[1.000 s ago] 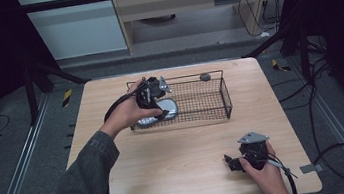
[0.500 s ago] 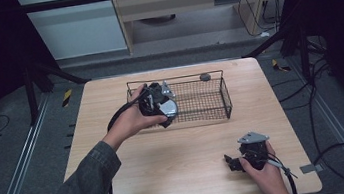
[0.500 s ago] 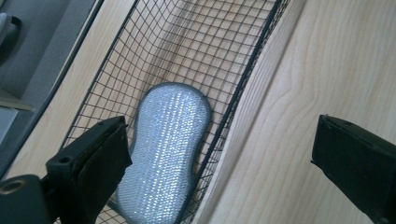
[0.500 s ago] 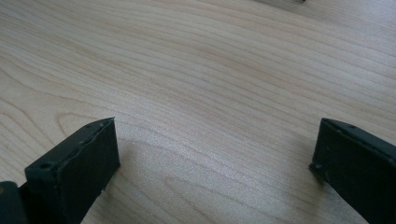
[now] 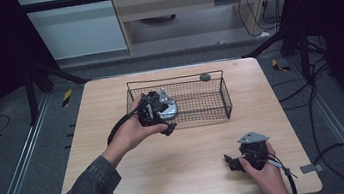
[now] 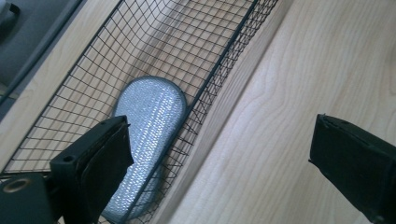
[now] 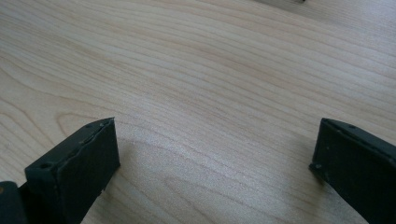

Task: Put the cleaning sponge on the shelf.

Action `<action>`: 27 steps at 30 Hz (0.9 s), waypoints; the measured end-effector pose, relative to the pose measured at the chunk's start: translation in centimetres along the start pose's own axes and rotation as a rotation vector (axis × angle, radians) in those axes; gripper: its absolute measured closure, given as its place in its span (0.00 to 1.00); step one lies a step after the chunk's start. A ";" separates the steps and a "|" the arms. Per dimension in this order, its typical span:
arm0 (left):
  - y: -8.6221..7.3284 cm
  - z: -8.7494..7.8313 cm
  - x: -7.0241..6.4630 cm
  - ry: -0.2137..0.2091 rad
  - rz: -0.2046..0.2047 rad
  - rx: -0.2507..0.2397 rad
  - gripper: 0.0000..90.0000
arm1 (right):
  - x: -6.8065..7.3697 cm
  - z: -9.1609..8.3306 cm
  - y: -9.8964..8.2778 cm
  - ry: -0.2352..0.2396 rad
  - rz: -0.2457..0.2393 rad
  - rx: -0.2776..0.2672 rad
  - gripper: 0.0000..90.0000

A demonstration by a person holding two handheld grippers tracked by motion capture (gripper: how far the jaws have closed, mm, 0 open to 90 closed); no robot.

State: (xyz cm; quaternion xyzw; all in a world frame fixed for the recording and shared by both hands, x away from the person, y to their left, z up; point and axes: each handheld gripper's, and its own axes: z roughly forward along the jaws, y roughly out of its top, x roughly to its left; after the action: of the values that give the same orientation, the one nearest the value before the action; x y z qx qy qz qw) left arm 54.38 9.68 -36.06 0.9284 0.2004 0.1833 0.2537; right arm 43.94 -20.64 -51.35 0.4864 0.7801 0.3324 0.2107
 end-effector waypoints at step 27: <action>-8.7 -2.4 -2.1 0.083 -0.149 -0.055 0.05 | 0.1 -0.1 -0.1 -0.003 0.001 0.000 0.01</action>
State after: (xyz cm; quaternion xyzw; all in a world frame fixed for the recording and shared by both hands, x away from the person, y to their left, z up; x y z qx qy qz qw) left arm 49.10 16.57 -39.39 0.8951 0.2741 0.2077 0.2837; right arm 43.80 -20.60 -51.36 0.4871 0.7797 0.3316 0.2116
